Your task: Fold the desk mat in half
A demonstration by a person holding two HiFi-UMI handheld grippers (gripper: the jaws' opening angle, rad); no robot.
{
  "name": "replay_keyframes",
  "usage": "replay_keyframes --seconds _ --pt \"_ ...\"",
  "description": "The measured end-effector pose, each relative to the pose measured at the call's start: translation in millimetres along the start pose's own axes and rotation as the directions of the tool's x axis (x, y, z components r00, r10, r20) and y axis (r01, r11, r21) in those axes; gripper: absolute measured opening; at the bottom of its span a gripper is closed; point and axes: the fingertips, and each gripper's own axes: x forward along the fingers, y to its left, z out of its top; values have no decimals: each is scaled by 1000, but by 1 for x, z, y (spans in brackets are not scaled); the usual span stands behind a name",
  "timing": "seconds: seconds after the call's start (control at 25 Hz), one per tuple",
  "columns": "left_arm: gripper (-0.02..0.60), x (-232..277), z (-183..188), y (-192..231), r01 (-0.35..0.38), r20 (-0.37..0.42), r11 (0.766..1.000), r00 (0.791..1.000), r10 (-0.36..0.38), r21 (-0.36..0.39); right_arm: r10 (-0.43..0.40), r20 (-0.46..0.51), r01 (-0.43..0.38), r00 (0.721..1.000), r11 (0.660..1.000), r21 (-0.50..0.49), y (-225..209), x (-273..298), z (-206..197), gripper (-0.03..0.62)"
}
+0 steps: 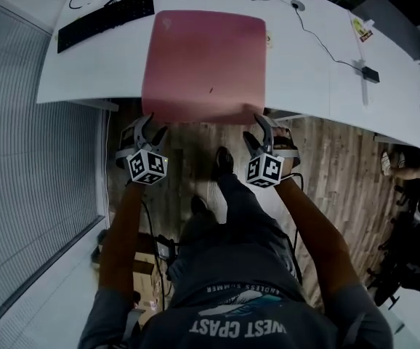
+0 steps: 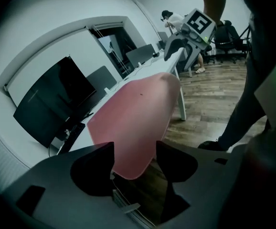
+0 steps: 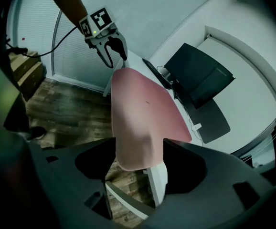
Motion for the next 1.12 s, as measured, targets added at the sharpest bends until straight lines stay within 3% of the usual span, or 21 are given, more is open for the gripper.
replay_keyframes --seconds 0.16,0.48,0.64,0.88,0.96,1.12 --pt "374 29 -15 -8 -54 -46 997 997 57 64 -30 -31 27 999 995 -98 11 24 -14 350" --pt "398 61 -22 -14 -142 -57 981 987 150 132 -129 -32 114 991 953 -281 15 55 -33 402" --pt "405 67 -20 -12 -191 -52 970 978 201 151 -143 -28 129 989 949 -289 16 66 -40 405" --pt "402 67 -18 -11 -209 -34 968 976 215 136 -158 13 156 987 953 -259 10 66 -36 403" --pt "400 64 -17 -12 -206 -24 969 977 211 137 -149 30 152 988 956 -252 9 62 -35 383" --pt "370 54 -11 -15 -193 2 970 981 194 147 -144 74 157 987 963 -220 -4 49 -26 241"
